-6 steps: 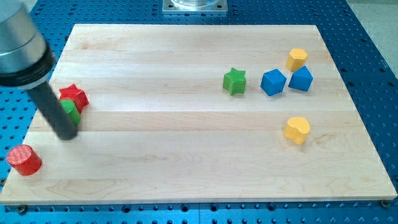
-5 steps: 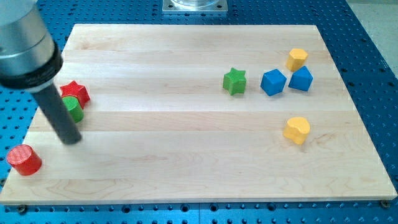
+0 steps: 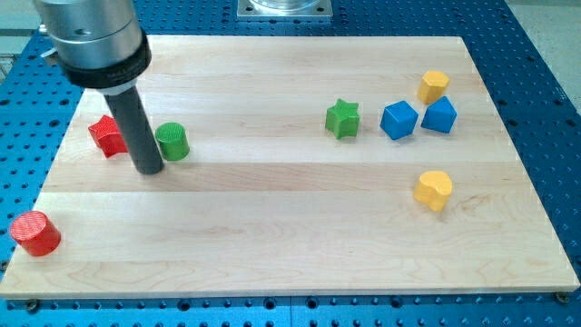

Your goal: Move green circle at the center

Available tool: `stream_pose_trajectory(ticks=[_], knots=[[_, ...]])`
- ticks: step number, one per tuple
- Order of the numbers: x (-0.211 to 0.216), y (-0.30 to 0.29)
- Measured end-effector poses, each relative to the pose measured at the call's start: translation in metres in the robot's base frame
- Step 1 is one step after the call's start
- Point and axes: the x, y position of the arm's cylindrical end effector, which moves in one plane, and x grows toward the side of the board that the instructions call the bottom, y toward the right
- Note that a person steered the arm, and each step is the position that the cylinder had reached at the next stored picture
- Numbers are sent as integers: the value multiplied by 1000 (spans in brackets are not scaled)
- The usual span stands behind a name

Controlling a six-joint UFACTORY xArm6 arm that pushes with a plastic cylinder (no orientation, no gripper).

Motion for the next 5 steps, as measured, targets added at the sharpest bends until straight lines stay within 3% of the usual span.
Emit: stream_pose_trajectory(ticks=[1, 2, 3, 5], knots=[[18, -46], [9, -94], [-18, -66], [-44, 61]])
